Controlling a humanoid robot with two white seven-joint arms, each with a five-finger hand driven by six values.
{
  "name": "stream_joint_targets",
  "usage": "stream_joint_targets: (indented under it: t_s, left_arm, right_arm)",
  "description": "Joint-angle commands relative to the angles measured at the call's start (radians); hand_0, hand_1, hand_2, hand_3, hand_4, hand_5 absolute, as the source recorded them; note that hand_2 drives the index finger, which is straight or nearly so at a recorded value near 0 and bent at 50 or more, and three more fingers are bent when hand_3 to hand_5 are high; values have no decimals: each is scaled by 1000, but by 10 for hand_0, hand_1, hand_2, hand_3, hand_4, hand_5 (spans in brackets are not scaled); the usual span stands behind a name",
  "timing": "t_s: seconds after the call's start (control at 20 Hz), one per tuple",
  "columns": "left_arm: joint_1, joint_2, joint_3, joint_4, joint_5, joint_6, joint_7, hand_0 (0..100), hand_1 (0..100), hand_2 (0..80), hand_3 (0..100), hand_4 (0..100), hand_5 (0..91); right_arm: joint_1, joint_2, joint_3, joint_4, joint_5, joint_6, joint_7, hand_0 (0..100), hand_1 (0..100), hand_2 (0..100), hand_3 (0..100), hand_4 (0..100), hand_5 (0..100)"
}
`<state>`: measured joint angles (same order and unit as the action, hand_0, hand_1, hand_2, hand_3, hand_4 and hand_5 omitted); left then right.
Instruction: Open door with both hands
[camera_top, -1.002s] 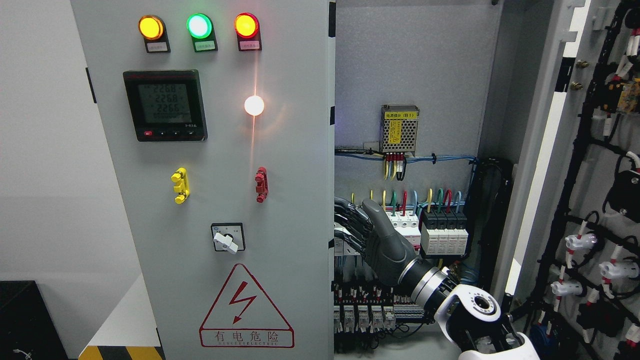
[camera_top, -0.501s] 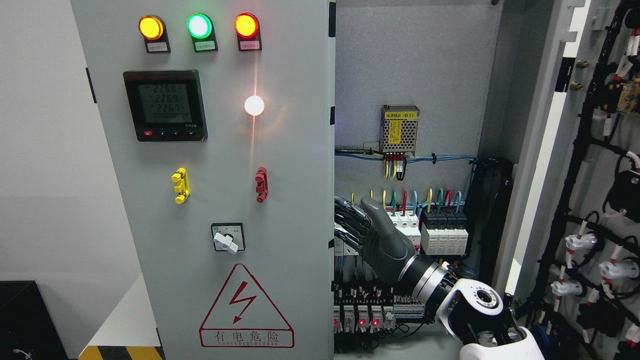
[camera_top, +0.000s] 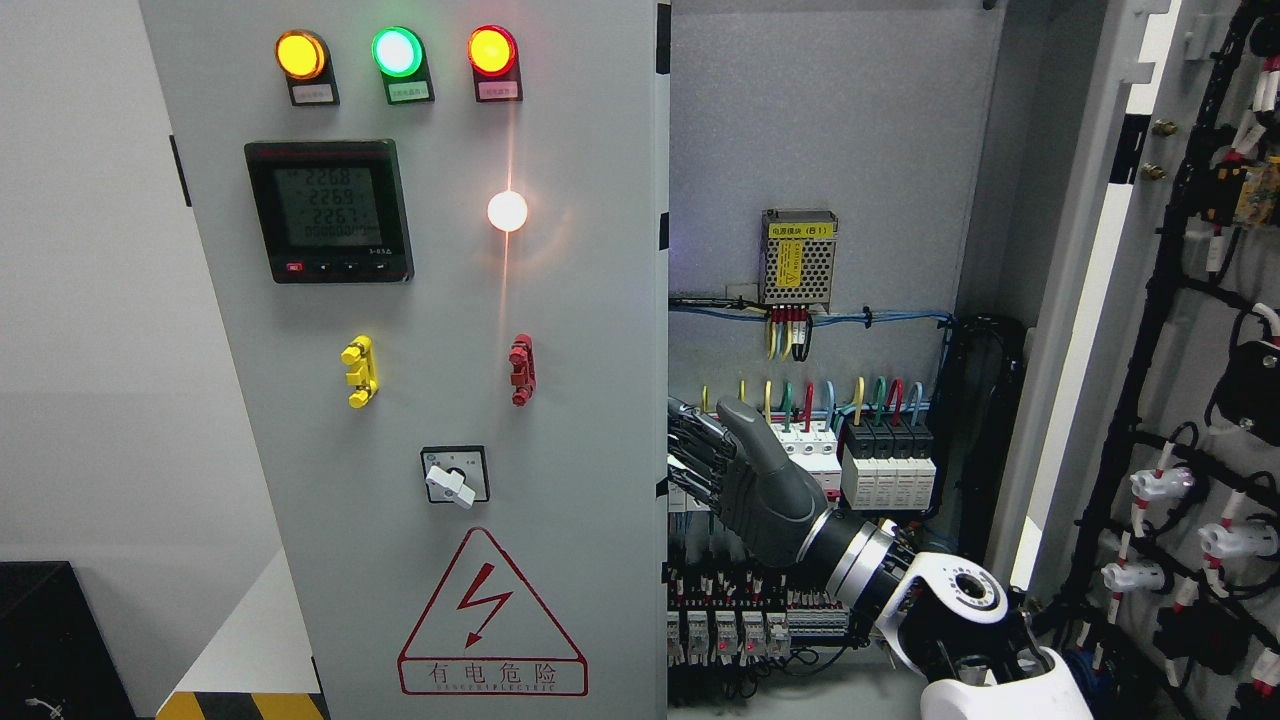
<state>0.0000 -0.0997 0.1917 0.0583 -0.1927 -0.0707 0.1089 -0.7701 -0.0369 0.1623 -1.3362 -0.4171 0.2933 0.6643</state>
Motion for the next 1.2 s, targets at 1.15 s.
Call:
stream_joint_targets:
  t_s: [1.15]
  left_arm:
    - [26,0,0,0,-1,0,0,0,0,0,0,0,0]
  right_arm:
    - [-47,-1,2,78,-40,0,54,192,0,0,0,0,0]
